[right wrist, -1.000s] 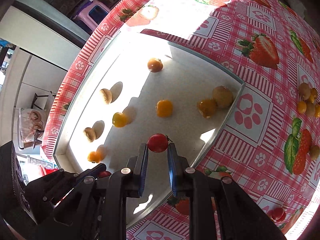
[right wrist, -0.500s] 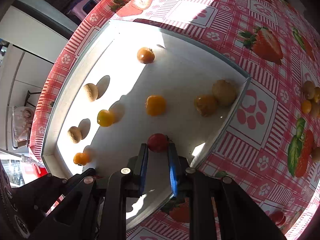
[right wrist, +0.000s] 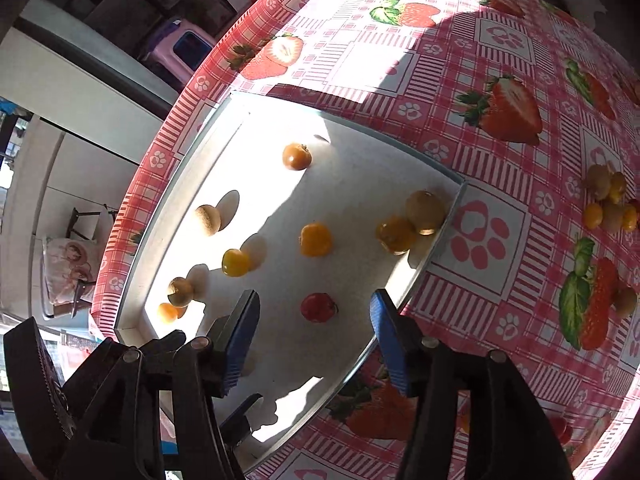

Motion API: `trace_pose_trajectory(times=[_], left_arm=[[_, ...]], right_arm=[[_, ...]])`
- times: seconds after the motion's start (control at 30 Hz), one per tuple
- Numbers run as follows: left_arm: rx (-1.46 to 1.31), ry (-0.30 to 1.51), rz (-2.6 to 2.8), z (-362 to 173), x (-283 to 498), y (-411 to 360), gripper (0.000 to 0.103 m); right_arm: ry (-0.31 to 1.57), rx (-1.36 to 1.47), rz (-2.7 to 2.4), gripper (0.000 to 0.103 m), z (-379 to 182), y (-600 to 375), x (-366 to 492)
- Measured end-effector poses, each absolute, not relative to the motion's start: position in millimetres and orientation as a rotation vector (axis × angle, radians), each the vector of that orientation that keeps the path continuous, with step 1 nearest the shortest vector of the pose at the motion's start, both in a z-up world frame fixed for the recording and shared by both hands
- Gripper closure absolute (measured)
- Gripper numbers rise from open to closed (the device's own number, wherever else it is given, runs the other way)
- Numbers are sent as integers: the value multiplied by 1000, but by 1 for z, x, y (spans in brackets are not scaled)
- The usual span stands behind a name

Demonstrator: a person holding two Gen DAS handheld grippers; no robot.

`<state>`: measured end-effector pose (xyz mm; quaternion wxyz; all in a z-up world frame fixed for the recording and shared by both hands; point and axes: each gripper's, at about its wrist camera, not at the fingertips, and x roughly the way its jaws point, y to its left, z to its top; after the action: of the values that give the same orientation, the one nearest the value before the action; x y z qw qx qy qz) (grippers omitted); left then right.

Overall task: Organize fruits
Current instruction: 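Carry both red tomatoes over the white tray and open both grippers, then grasp a yellow cherry tomato with the left gripper while the right grasps a red tomato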

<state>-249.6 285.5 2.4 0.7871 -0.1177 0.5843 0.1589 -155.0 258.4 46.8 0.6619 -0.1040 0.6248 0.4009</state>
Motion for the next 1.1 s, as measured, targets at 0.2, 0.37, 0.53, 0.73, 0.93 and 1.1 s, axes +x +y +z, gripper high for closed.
trace_pose_trajectory(times=[0.2, 0.37, 0.53, 0.73, 0.93, 1.1], left_arm=[[-194, 1264, 318, 10, -238, 276, 24], [-169, 1250, 270, 22, -223, 257, 24], [-127, 1230, 203, 31, -212, 236, 24], [-81, 1233, 111, 33, -191, 202, 24], [-65, 1261, 38, 22, -167, 174, 24], [-51, 1281, 16, 10, -153, 161, 24]], right_arm=[[1383, -176, 843, 29, 62, 225, -144], [1376, -150, 742, 27, 62, 182, -140], [1404, -121, 618, 27, 57, 118, -139], [1443, -114, 477, 27, 46, 53, -148], [1496, -85, 405, 27, 33, 8, -172], [1532, -55, 382, 27, 19, -6, -190]])
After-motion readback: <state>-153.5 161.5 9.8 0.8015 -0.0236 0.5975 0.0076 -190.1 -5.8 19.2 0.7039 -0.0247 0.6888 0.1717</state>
